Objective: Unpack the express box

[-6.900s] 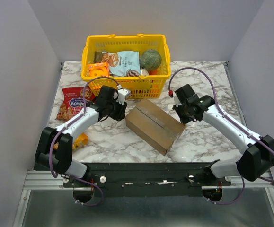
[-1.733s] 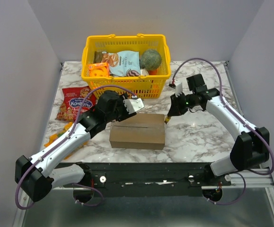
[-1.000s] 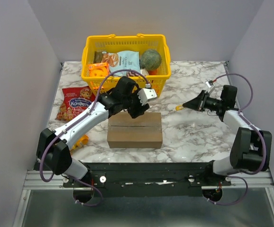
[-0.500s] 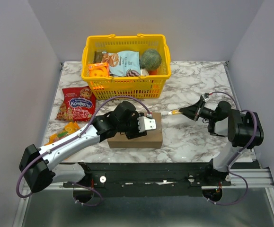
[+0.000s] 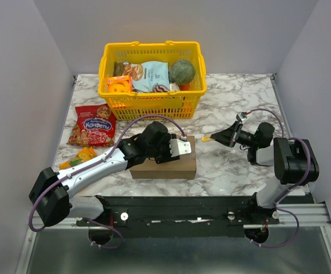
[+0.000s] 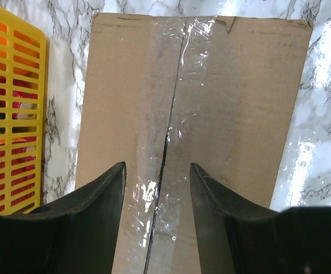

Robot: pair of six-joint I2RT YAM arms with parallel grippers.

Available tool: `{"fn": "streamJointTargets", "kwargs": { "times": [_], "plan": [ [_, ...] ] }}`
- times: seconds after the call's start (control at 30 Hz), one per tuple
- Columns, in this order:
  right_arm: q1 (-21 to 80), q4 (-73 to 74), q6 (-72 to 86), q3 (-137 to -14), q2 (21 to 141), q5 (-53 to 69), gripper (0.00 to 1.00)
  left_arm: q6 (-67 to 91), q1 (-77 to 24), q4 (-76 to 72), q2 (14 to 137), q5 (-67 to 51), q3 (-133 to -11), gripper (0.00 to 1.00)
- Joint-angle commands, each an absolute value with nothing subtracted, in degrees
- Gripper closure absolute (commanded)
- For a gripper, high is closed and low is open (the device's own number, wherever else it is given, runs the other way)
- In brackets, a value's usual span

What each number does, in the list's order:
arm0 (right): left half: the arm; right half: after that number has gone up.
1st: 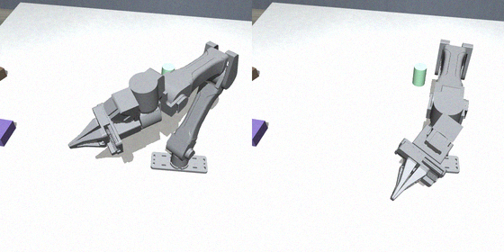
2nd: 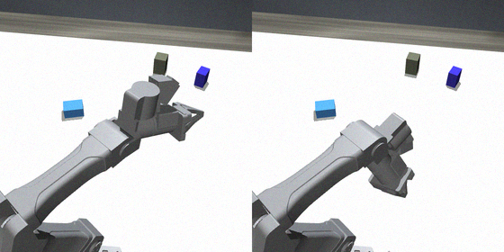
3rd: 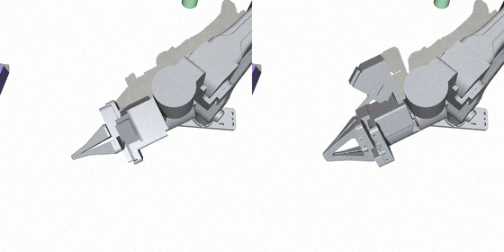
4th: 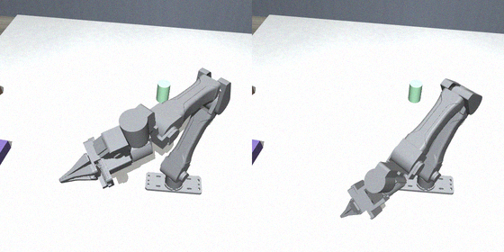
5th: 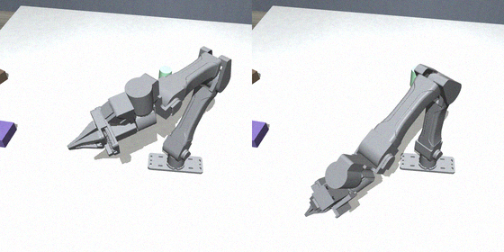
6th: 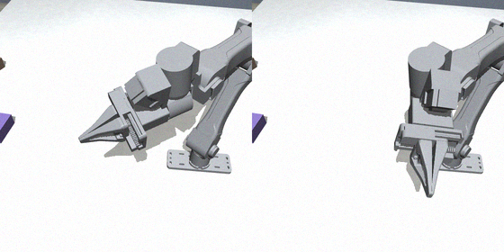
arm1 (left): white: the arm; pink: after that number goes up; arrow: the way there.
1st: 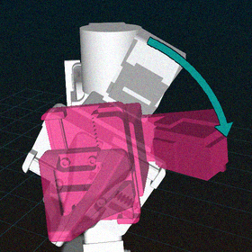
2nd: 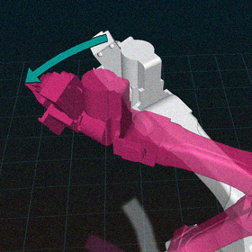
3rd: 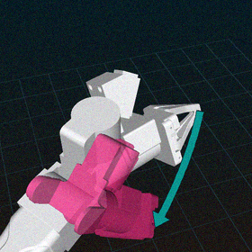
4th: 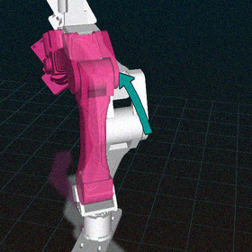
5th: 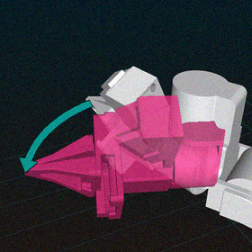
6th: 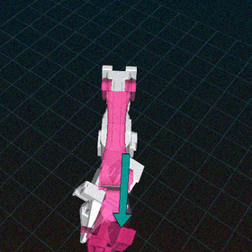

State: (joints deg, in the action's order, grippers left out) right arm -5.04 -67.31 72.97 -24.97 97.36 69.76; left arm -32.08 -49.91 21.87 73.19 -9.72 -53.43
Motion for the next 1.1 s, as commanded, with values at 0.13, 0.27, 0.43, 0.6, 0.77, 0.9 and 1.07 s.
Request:
{"fn": "streamJointTargets", "kwargs": {
  "times": [0.13,0.27,0.43,0.6,0.77,0.9,1.07],
  "plan": [
    [-4.8,-59.3,64.2,-24.7,96.3,65.9,1.00,-31.8,-50.2,19.9,73.7,-8.4,-52.3,0.44],
    [-4.5,-58.0,63.8,-25.7,96.9,65.1,1.00,-31.6,-50.3,19.9,73.3,-8.1,-51.8,0.44],
    [-3.3,-60.1,65.4,-25.7,98.1,65.7,1.00,-32.1,-50.4,18.8,73.3,-7.7,-50.9,0.44],
    [-2.5,-62.7,68.5,-26.0,99.7,65.9,1.00,-31.7,-50.4,18.1,73.5,-7.4,-50.1,0.44],
    [-2.1,-66.6,71.8,-26.4,101.1,66.3,1.00,-31.1,-50.4,17.5,73.2,-7.2,-49.5,0.45],
    [-2.2,-66.4,71.7,-26.1,100.9,66.3,1.00,-31.0,-50.5,17.5,72.9,-7.0,-49.0,0.45],
    [-2.0,-63.3,70.1,-26.0,99.9,66.1,1.00,-30.8,-50.7,17.7,72.3,-7.0,-48.4,0.45]
  ]
}}
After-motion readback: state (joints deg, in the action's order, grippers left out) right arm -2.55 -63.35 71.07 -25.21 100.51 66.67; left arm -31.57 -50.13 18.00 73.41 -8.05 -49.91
